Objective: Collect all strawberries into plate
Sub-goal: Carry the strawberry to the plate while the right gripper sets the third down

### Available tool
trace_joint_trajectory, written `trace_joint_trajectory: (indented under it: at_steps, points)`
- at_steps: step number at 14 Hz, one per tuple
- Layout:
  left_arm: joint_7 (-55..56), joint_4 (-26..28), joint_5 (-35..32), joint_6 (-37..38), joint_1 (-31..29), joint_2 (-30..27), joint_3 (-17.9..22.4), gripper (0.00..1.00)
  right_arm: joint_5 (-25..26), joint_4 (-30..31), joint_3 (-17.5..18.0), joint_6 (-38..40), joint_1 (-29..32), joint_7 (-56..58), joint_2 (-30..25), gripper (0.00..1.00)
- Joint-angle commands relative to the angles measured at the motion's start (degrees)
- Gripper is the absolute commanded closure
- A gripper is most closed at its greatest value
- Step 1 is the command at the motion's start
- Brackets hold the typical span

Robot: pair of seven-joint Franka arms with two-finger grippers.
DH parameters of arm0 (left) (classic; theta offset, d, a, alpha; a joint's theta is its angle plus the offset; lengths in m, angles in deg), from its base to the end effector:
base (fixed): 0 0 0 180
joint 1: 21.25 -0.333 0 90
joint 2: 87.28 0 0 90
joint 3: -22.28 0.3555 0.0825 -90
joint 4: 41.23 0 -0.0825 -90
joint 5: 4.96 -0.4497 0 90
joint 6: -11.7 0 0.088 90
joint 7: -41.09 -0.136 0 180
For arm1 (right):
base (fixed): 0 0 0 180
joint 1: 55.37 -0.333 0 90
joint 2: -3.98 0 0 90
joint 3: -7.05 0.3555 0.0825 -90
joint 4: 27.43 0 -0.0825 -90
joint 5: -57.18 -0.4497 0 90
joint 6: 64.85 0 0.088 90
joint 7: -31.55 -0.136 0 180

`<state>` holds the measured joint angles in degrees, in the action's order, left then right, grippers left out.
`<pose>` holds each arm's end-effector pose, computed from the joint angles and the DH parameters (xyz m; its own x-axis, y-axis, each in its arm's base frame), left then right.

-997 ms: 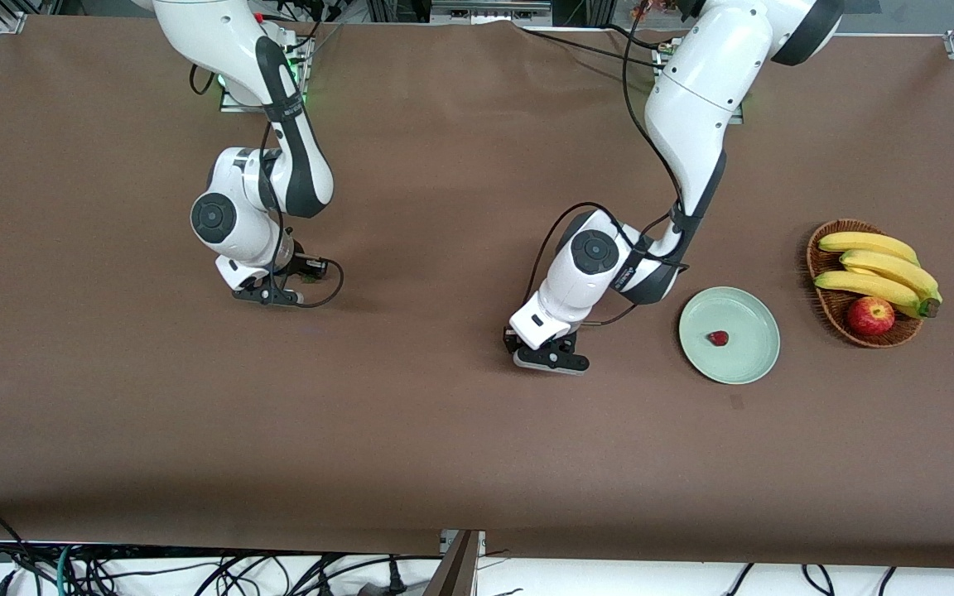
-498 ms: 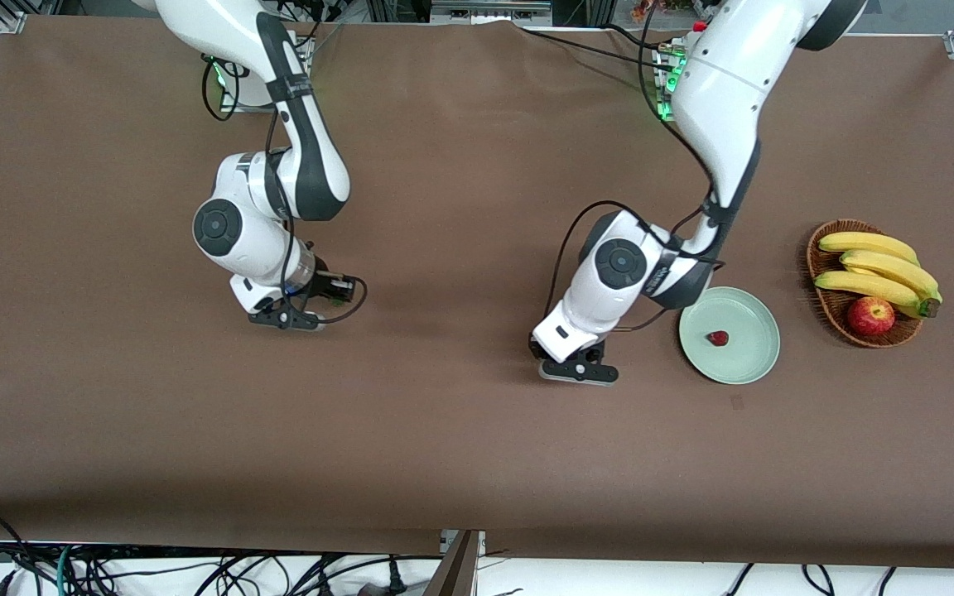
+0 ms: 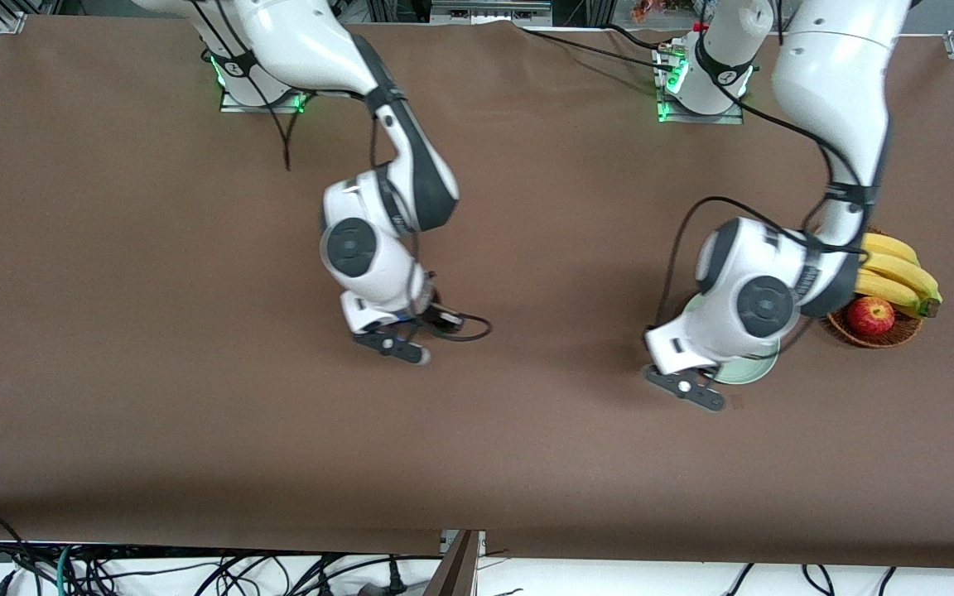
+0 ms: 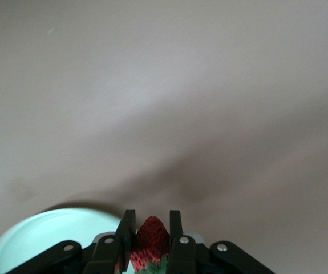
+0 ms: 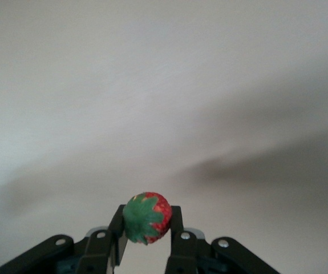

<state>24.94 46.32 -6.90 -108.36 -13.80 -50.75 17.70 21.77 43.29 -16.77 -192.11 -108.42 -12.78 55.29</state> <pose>0.7601 -0.1513 0.2453 0.8775 -0.4758 -0.0598 -0.4744 -0.8795 0.0376 0.6838 0.5287 0.2359 0.9101 -0.4112 -0.0505 -0.4095 -0.8743 -0.2605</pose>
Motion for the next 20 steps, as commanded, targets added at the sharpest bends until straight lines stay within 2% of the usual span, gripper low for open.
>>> trace_joint_trajectory:
  at_steps: [1, 3, 5, 6, 7, 8, 9, 10, 11, 15, 20]
  points:
    - [-11.5, 1.9, -1.1, 0.6, -4.9, 0.5, -1.0, 0.97, -0.7, -6.5, 5.1, -8.6, -0.1, -10.1, 5.9, 0.86]
    - [-17.0, 2.4, -1.1, -0.3, -8.6, 1.9, -0.9, 0.97, -0.5, -6.5, 7.1, -15.0, -1.9, -14.9, 8.3, 0.76]
    - [-20.1, 2.6, -1.1, -1.8, -9.6, 3.2, -0.9, 0.95, -0.4, -6.5, 7.2, -18.8, -4.1, -17.4, 10.2, 0.65]
    - [-21.3, 2.7, -1.2, -2.5, -10.5, 3.6, -0.9, 0.94, -0.3, -6.4, 7.2, -19.3, -4.3, -17.9, 10.5, 0.57]
    - [-23.6, 2.6, -1.1, -3.6, -11.6, 4.2, -0.9, 0.91, -0.2, -6.2, 7.2, -19.3, -4.4, -17.8, 10.4, 0.45]
    - [-26.2, 2.6, -1.1, -4.6, -12.9, 4.4, -0.9, 0.84, -0.1, -6.1, 7.1, -19.2, -4.4, -17.6, 10.2, 0.40]
    - [-27.1, 2.6, -1.1, -4.8, -13.0, 4.5, -1.0, 0.71, -0.1, -6.1, 6.9, -18.7, -4.3, -17.4, 9.9, 0.30]
    - [-27.1, 2.5, -1.1, -4.8, -12.5, 4.5, -1.0, 0.50, -0.2, -6.1, 6.7, -17.1, -4.2, -17.4, 8.9, 0.15]
    - [-27.2, 2.5, -1.1, -4.7, -12.4, 4.2, -1.1, 0.00, -0.2, -6.3, 5.9, -12.8, -3.7, -17.3, 7.9, 0.06]
    - [-23.8, 2.5, -1.0, -1.6, -12.4, 1.3, -4.7, 0.00, -0.2, -6.5, -3.1, 4.5, -3.4, -12.6, 1.5, 0.01]
    - [-1.9, 2.4, -0.3, 0.7, -10.8, 0.7, -11.4, 0.00, -0.1, -5.1, -15.4, 20.5, -3.6, -4.0, -6.7, 0.00]
